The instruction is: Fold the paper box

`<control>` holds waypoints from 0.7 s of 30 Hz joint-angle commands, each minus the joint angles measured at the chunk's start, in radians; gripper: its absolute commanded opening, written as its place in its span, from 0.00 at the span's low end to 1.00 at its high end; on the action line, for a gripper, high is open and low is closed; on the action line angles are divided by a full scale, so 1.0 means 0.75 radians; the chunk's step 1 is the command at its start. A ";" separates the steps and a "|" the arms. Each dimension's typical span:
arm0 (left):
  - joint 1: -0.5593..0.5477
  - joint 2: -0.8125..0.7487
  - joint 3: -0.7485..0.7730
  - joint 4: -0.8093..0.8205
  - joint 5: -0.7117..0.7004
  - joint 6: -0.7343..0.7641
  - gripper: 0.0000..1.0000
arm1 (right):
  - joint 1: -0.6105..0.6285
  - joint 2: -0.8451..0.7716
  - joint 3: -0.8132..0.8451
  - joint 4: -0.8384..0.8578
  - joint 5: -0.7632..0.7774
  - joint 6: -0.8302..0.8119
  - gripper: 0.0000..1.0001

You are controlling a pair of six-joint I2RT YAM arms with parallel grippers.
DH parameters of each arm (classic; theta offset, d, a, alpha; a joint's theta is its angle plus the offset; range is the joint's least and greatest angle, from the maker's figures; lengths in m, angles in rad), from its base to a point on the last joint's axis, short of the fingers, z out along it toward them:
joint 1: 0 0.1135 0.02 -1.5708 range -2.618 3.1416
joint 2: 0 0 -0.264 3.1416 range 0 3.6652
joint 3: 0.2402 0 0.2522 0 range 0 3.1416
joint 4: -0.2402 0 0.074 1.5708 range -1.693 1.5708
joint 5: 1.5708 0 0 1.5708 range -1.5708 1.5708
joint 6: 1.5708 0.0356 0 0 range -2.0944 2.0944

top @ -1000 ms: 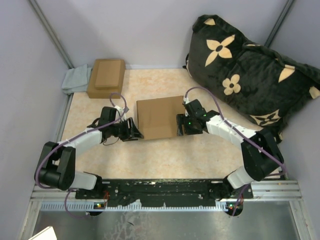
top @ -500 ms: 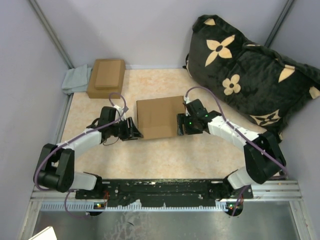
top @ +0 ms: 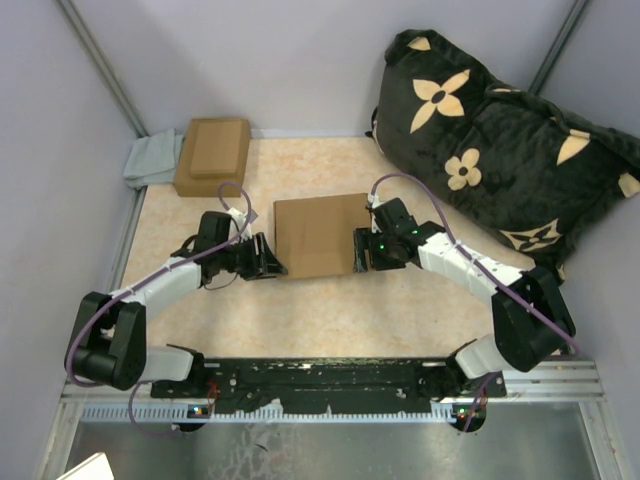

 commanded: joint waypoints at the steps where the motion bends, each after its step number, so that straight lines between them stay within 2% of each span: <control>1: -0.010 -0.029 0.026 0.012 0.049 -0.009 0.52 | -0.011 -0.056 0.051 0.007 -0.041 -0.005 0.71; 21: -0.012 0.055 0.008 0.059 0.014 -0.002 0.51 | -0.009 0.088 -0.016 0.185 0.090 -0.021 0.69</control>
